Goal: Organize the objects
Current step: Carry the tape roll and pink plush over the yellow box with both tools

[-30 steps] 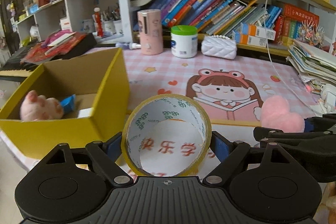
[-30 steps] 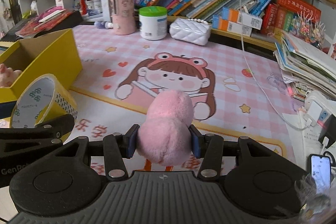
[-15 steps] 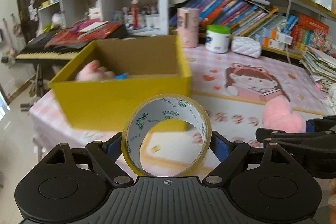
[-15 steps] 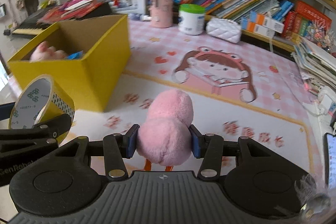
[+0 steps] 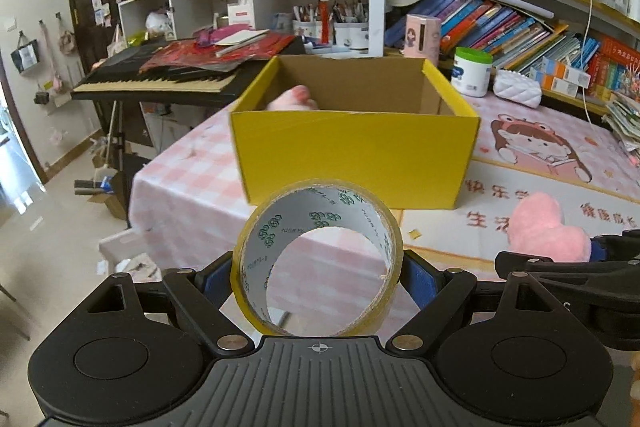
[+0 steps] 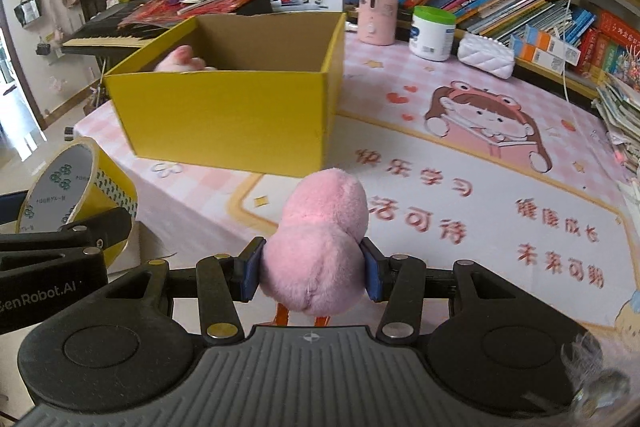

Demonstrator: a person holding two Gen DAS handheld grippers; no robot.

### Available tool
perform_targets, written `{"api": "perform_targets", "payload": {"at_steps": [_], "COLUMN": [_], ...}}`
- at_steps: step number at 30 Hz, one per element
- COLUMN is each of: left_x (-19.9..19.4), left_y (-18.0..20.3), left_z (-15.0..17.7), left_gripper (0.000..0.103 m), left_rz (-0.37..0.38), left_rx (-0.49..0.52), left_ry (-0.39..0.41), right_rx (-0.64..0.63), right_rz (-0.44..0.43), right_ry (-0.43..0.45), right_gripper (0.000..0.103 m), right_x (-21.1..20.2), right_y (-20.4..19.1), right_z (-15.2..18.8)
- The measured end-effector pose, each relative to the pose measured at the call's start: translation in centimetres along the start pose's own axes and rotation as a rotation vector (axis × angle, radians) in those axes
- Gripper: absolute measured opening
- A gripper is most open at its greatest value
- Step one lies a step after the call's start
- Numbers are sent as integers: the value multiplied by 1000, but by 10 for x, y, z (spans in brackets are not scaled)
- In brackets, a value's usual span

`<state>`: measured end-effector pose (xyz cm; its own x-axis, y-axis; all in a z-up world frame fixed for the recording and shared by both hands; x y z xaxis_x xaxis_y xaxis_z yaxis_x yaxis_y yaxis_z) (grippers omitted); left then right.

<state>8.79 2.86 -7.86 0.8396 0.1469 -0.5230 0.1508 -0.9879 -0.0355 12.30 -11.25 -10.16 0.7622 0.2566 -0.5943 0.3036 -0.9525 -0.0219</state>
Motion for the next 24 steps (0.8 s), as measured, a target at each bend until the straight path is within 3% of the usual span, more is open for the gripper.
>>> {"api": "perform_targets", "payload": {"at_steps": [14, 24], "left_x": [-22, -19], "left_y": [-40, -46], "left_z": [-3, -1], "left_gripper": [87, 87], "left_rz": [4, 17], "left_rx": [-3, -21], "left_ry": [59, 51], "right_rx": [5, -14], "right_rz": [9, 10], "right_ry": [56, 45], "right_gripper": [46, 46], "right_x": [-24, -25], "right_y": [-42, -51], "right_z": [-4, -5]}}
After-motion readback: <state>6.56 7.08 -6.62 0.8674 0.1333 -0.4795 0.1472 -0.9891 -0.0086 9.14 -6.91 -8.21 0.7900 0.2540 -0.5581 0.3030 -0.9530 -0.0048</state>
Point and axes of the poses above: each gripper's, at about its wrist camera, not at the fingertips, and x roughly the way its jaws point, y to its right, z to its underside, the point moved 10 cm from there along x, roughly the way its jaws point, and after that the axes turned 8 degrees about y, right-handed, at the moved point
